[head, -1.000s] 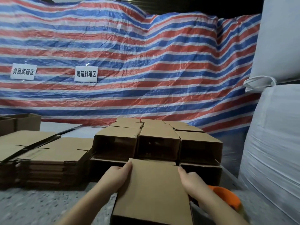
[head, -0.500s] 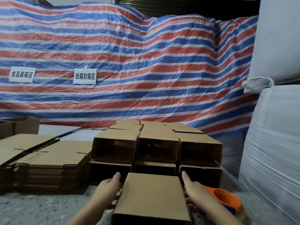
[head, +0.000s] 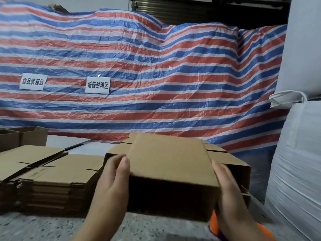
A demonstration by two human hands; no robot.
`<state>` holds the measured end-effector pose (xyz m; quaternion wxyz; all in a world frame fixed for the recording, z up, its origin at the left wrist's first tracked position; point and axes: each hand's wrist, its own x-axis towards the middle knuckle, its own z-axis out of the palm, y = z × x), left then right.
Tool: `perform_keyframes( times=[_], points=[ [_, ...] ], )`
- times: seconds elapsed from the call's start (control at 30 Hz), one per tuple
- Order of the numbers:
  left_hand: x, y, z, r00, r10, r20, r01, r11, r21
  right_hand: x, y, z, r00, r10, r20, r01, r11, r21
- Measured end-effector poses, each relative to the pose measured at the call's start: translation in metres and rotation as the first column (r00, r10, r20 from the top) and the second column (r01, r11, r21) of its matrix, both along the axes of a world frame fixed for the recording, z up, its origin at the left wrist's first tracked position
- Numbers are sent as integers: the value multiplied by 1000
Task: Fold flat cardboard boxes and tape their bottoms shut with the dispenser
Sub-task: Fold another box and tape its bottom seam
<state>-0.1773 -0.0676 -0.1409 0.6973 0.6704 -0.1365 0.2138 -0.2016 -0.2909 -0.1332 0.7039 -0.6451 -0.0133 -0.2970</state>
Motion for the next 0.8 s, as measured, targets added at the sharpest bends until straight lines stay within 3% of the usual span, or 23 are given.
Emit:
perform_keyframes(
  times=[0.07,0.1,0.23,0.33,0.53,0.8],
  points=[
    [20,1,39,990,-20,139,15,999,37,17,4,37,995,95,10,-95,995,0],
    [37,-1,60,989,3,150,-11,999,49,38,7,64,999,52,2,-52,997,-50],
    [145,-4,137,998,-45,36,42,997,72,122,18,139,996,-11,-93,-8,981,-196],
    [225,-3,161,998,53,-33,-48,990,135,189,24,172,990,6,-140,-47,954,-295],
    [367,-14,172,992,56,-110,-30,974,225,329,10,194,960,-70,-273,-29,939,-343],
    [500,-36,142,975,23,-222,38,963,265,488,-6,167,916,-121,-384,-22,937,-349]
  ],
)
